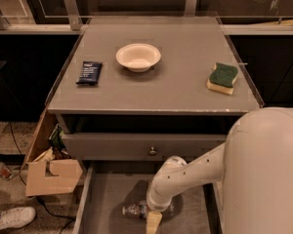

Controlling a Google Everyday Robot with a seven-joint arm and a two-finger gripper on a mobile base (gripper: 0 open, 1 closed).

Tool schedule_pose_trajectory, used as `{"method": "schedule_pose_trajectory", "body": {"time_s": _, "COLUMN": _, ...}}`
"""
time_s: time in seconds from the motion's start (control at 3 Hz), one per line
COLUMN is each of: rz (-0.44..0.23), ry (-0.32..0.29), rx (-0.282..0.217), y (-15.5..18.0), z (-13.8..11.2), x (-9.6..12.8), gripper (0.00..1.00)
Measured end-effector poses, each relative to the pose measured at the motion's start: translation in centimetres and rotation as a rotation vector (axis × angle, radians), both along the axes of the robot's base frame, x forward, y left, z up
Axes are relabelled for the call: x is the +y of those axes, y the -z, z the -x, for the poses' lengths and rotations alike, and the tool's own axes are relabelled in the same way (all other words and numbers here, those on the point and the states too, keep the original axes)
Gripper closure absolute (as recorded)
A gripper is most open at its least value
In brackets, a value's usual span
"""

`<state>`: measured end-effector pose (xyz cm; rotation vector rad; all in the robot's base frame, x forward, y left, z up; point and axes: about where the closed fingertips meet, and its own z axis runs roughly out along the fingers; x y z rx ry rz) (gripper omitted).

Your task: Pick water bottle from middle drawer and place on counter

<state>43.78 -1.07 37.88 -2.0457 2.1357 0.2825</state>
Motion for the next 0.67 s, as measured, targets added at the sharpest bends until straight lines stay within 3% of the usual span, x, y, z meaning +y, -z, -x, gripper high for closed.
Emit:
{"method": "schedule_pose_trajectory", "body": {"time_s": 0.33, "rz": -0.002, "ry": -0.002, "rx": 0.02, "y": 1.26, "z": 0.18, "x": 0.02, "gripper": 0.0}}
{"method": "schedule_pose_trajectory", "body": {"time_s": 0.67, "rz": -0.002, "ry": -0.002, "rx": 0.021, "y": 1.29, "z": 0.2, "x": 0.02, "gripper": 0.27}}
